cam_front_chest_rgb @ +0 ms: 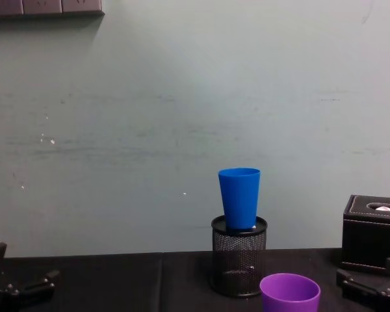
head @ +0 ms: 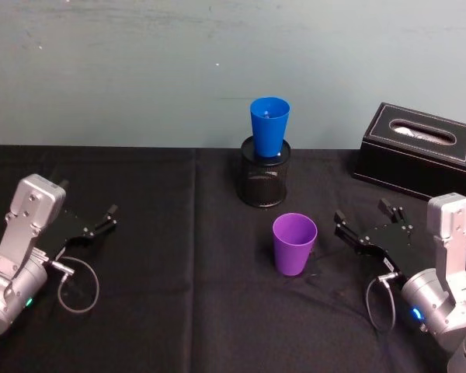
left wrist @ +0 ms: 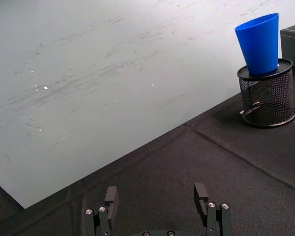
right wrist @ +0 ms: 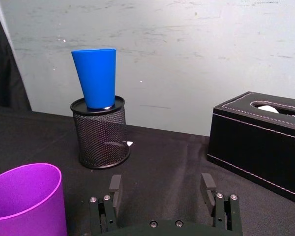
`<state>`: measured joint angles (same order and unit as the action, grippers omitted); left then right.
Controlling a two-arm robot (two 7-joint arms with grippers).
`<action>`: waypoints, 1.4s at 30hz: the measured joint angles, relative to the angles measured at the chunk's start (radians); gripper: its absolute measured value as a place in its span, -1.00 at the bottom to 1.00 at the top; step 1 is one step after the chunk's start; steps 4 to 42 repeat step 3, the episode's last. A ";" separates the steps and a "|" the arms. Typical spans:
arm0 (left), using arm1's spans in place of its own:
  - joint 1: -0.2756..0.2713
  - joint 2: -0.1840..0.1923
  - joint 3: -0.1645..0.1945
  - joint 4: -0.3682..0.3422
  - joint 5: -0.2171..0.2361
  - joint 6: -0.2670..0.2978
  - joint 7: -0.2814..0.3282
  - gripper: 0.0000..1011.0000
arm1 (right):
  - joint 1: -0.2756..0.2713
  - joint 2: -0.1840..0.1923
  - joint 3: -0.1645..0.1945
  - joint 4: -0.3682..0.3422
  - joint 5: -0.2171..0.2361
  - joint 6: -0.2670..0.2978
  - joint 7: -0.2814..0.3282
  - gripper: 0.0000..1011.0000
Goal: Pick up one cup with a gripper and tap it against the other cup.
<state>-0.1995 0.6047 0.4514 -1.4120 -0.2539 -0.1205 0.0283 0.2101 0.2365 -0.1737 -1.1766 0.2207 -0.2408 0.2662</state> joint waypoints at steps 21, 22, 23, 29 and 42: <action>0.000 0.000 0.000 0.000 0.000 0.000 0.000 1.00 | 0.000 0.000 0.000 0.000 0.000 0.000 0.000 0.98; 0.000 0.000 0.000 0.000 0.000 0.000 0.000 1.00 | 0.000 0.000 0.000 0.000 0.000 0.000 0.000 0.98; 0.000 0.000 0.000 0.000 0.000 0.000 0.000 1.00 | 0.000 0.000 0.000 0.000 0.000 0.000 0.000 0.98; 0.000 0.000 0.000 0.000 0.000 0.000 0.000 1.00 | 0.000 0.000 0.000 0.000 0.000 0.000 0.000 0.98; 0.000 0.000 0.000 0.000 0.000 0.000 0.000 1.00 | 0.000 0.000 0.000 0.000 0.000 0.000 0.000 0.98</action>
